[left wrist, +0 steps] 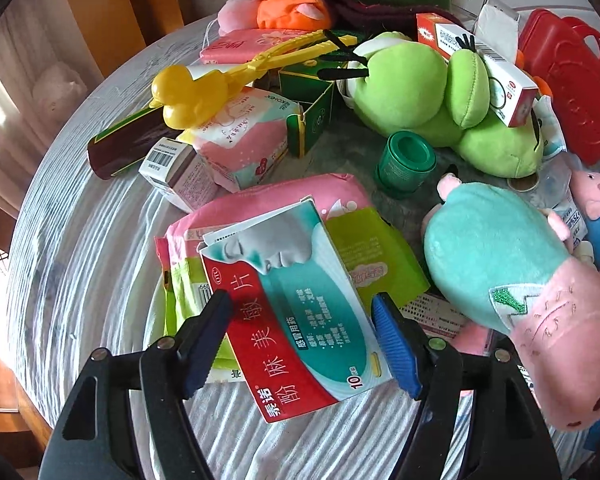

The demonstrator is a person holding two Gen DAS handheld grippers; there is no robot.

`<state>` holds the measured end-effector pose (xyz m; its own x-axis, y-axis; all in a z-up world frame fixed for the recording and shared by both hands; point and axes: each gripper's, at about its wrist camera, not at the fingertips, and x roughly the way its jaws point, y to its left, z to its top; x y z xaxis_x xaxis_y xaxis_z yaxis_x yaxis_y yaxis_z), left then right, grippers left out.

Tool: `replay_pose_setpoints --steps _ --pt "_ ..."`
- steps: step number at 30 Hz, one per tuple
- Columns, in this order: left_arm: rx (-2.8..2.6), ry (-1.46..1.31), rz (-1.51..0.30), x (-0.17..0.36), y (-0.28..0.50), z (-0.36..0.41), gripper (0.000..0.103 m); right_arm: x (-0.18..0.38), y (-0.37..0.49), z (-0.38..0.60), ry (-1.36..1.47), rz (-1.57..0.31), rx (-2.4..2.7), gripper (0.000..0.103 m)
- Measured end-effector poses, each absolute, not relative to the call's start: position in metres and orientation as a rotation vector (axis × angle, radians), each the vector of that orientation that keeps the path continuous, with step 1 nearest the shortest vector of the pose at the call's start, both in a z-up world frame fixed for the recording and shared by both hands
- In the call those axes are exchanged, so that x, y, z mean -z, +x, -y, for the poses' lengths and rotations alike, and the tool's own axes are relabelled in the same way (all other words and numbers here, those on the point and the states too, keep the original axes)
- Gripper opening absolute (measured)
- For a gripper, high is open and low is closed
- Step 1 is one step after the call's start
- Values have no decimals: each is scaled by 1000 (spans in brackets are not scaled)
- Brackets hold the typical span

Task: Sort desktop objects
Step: 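Grasp the red-and-teal medicine box with the left tool while the right tool grasps the white pill bottle, then carry the medicine box with the left tool while the right tool carries the bottle to the crate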

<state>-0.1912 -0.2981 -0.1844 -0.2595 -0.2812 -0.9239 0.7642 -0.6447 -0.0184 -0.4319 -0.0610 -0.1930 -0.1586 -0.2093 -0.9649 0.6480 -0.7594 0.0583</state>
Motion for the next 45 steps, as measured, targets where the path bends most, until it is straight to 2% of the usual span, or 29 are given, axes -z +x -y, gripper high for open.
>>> replay_pose_setpoints --steps 2,6,8,9,10,11,12,13,19,21,22,24,26,28,33,35,36,37,38,39,41,45 --pt "1955 1267 -619 185 -193 305 72 193 -434 59 1552 -487 1964 71" --pt "1947 1248 -574 186 -199 314 72 188 -440 65 1520 -456 1984 85" --pt "1951 1222 -555 187 -199 317 68 188 -443 69 1518 -462 1994 84" --pt "1962 1204 -555 186 -198 317 58 189 -444 71 1511 -474 1999 68" --pt "1972 1185 -549 183 -197 316 42 189 -443 73 1505 -498 2009 56" --pt "1988 1174 -535 178 -199 310 33 190 -442 73 1499 -525 2021 52" --pt "2017 1167 -536 175 -199 307 15 188 -440 73 1491 -522 2016 52" --pt "2033 1173 -559 171 -202 296 10 187 -437 71 1481 -524 2009 52" --pt "2019 1177 -656 173 -187 296 10 171 -415 58 1431 -536 2009 52" --pt "1993 1188 -645 172 -177 299 13 173 -408 51 1448 -553 1993 52" --pt "1984 1190 -638 172 -171 301 19 176 -405 48 1464 -562 1988 52" --pt "1983 1176 -664 171 -162 306 24 185 -400 41 1505 -560 1977 53" --pt "2005 1167 -748 168 -155 312 24 188 -393 32 1523 -538 1981 53" --pt "1990 1179 -804 167 -156 318 29 188 -391 30 1533 -534 1985 53" --pt "2012 1162 -762 156 -174 320 30 184 -383 29 1537 -545 1984 57" --pt "1992 1223 -756 162 -183 322 47 182 -379 28 1536 -555 1986 64" --pt "1963 1264 -782 171 -186 325 63 181 -378 27 1534 -559 1987 67" --pt "1944 1282 -798 179 -187 327 71 180 -377 27 1532 -560 1989 67" --pt "1928 1281 -755 182 -188 325 77 178 -376 25 1532 -557 1991 68" --pt "1896 1297 -706 186 -189 323 86 177 -376 24 1533 -554 1993 68" --pt "1849 1384 -750 204 -192 324 88 176 -375 22 1534 -551 1998 70" --pt "1867 1330 -769 206 -185 321 88 174 -374 18 1538 -543 2004 71"
